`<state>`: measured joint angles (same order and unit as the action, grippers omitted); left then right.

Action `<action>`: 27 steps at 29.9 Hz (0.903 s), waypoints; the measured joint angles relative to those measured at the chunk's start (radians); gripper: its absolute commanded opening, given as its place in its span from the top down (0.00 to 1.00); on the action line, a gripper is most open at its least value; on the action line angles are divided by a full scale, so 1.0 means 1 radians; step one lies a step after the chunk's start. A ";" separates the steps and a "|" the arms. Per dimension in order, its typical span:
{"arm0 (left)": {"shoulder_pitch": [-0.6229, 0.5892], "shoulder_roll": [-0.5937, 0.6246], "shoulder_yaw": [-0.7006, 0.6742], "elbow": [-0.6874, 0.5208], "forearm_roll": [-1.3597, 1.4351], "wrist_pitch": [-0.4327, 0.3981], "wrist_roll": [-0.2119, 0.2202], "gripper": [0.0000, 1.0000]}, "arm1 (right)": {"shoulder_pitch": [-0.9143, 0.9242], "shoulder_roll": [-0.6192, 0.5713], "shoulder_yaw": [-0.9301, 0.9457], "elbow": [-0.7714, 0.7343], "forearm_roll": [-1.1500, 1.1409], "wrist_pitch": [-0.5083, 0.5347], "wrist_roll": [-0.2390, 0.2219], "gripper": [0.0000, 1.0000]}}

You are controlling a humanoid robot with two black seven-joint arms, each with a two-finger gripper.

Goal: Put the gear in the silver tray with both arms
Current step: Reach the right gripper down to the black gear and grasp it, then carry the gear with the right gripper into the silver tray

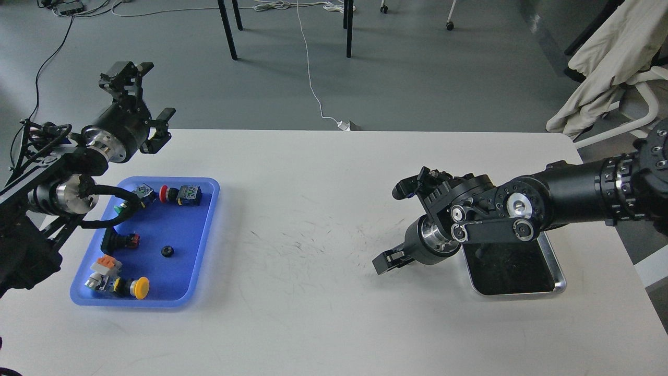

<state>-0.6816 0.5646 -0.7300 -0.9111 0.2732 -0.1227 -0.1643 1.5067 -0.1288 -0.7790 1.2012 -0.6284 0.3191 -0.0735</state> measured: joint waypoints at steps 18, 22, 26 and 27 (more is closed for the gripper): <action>0.000 0.002 0.000 0.000 0.000 0.001 0.000 0.02 | 0.002 -0.003 -0.015 -0.025 -0.004 0.018 0.004 0.95; 0.000 0.002 0.000 0.000 0.000 0.001 0.000 0.02 | 0.042 -0.016 -0.005 -0.018 0.008 0.020 0.009 0.96; -0.001 0.002 0.000 0.000 0.000 0.002 0.001 0.02 | 0.107 -0.064 0.029 0.010 0.011 0.020 0.011 0.96; -0.001 0.002 0.000 0.000 0.000 0.002 0.001 0.02 | 0.128 -0.088 0.044 0.024 0.012 0.020 0.011 0.96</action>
<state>-0.6831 0.5661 -0.7303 -0.9112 0.2731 -0.1207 -0.1631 1.6351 -0.2172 -0.7354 1.2249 -0.6165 0.3393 -0.0622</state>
